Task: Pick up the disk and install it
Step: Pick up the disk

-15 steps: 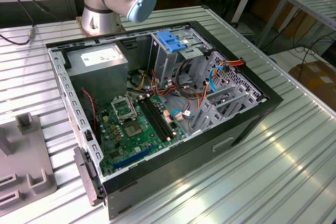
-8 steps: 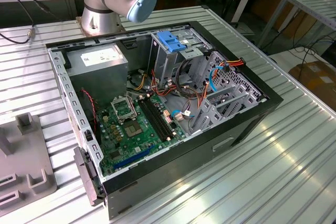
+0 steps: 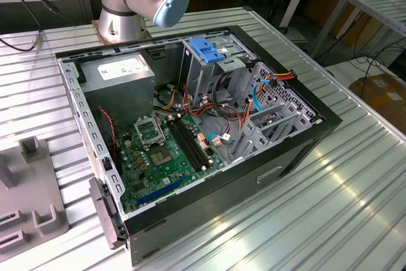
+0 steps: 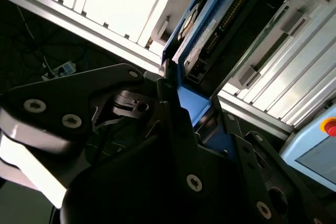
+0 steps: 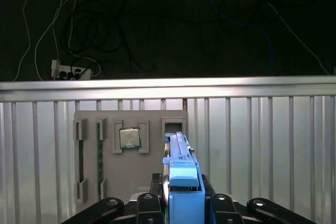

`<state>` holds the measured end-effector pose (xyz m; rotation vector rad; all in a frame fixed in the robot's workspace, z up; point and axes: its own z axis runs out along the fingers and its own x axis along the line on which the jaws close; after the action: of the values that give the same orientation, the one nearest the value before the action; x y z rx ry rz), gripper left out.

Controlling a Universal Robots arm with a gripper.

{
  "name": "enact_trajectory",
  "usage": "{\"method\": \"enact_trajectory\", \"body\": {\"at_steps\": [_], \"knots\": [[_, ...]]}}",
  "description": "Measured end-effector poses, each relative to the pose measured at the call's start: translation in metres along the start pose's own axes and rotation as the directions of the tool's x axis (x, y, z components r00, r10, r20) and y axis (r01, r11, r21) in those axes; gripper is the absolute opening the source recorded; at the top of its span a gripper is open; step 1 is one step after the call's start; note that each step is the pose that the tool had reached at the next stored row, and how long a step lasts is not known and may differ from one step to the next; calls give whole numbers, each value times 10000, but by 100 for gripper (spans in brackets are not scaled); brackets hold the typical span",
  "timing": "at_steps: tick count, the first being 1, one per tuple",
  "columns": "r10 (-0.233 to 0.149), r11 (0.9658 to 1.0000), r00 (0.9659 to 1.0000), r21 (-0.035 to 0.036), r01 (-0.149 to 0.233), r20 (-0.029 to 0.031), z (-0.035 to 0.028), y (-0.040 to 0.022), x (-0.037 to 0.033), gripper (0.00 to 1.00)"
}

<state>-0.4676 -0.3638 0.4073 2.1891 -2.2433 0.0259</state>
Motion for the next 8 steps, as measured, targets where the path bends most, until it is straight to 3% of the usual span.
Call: {"method": "enact_trajectory", "body": {"at_steps": [8], "knots": [[0,10000,10000,1,0,1,-82,-1,1,37]]}}
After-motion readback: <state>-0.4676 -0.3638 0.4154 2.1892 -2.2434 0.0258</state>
